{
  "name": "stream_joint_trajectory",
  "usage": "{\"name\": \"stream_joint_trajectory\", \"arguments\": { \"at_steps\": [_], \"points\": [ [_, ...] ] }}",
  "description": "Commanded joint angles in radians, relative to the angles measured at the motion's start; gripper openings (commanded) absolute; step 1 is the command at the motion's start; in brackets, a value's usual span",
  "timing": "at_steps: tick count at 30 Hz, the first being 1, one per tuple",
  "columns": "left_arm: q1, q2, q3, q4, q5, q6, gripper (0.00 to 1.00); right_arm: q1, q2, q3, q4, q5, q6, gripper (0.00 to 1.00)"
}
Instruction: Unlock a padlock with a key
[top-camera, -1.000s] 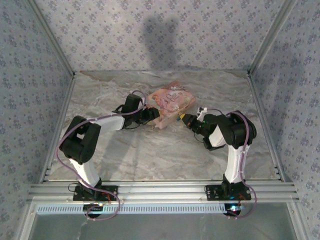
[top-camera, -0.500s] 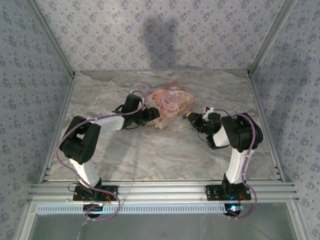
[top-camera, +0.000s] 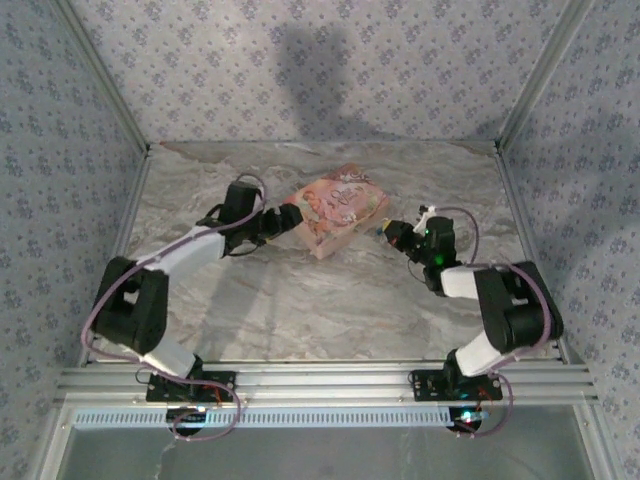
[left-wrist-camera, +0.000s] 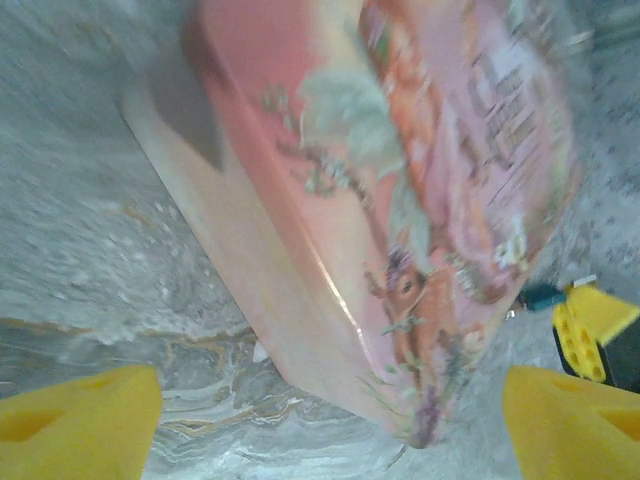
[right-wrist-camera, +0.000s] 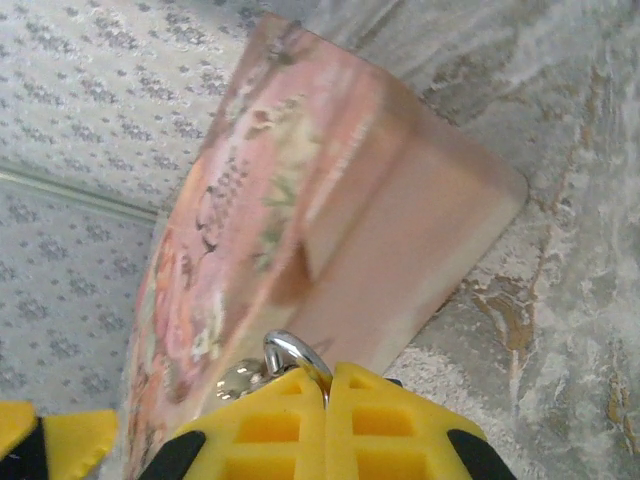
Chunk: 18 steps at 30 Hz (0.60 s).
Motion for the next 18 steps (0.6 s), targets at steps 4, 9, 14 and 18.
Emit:
{"name": "stream_joint_trajectory", "arguments": {
  "at_steps": [4,9,14,18],
  "points": [
    [0.058,-0.2,-0.064,-0.06,-0.171,0.071,0.95,0.006,-0.219,0.119,-0.556,-0.002,-0.283,0.0],
    [0.106,-0.347,-0.128,-0.067,-0.288,0.087,0.98,0.025,-0.349,0.192,-0.912,0.016,-0.378,0.0],
    [0.151,-0.468,-0.203,-0.042,-0.383,0.078,0.98,0.052,-0.451,0.237,-1.205,0.06,-0.426,0.0],
    [0.189,-0.537,-0.264,0.001,-0.417,0.06,0.98,0.067,-0.512,0.232,-1.366,0.085,-0.409,0.0]
  ]
}}
